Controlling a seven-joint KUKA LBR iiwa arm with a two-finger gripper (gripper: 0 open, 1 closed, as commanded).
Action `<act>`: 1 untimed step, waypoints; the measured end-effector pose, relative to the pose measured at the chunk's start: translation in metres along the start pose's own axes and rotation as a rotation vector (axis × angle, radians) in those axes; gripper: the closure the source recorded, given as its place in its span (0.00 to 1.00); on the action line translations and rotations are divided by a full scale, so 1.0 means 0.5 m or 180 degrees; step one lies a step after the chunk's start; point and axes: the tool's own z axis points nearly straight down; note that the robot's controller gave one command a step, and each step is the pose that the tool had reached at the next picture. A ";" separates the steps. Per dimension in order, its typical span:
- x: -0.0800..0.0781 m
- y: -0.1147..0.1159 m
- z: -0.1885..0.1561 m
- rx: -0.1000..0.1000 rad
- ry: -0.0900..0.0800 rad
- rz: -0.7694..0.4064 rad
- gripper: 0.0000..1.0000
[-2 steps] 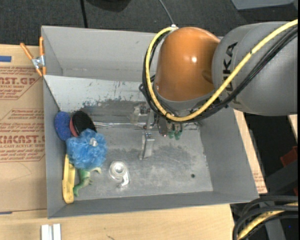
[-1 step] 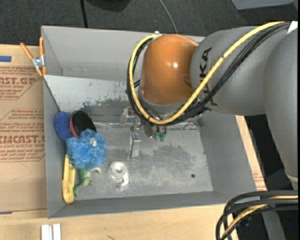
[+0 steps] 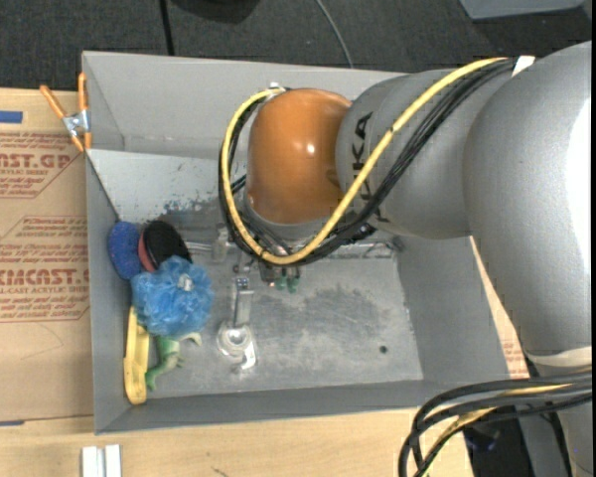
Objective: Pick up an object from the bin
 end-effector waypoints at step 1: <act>-0.028 0.024 0.057 -0.0006 -0.0027 -0.0117 0.00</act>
Offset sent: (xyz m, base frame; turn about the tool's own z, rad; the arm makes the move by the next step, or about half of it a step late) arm -0.0040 0.0408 -0.0254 -0.1163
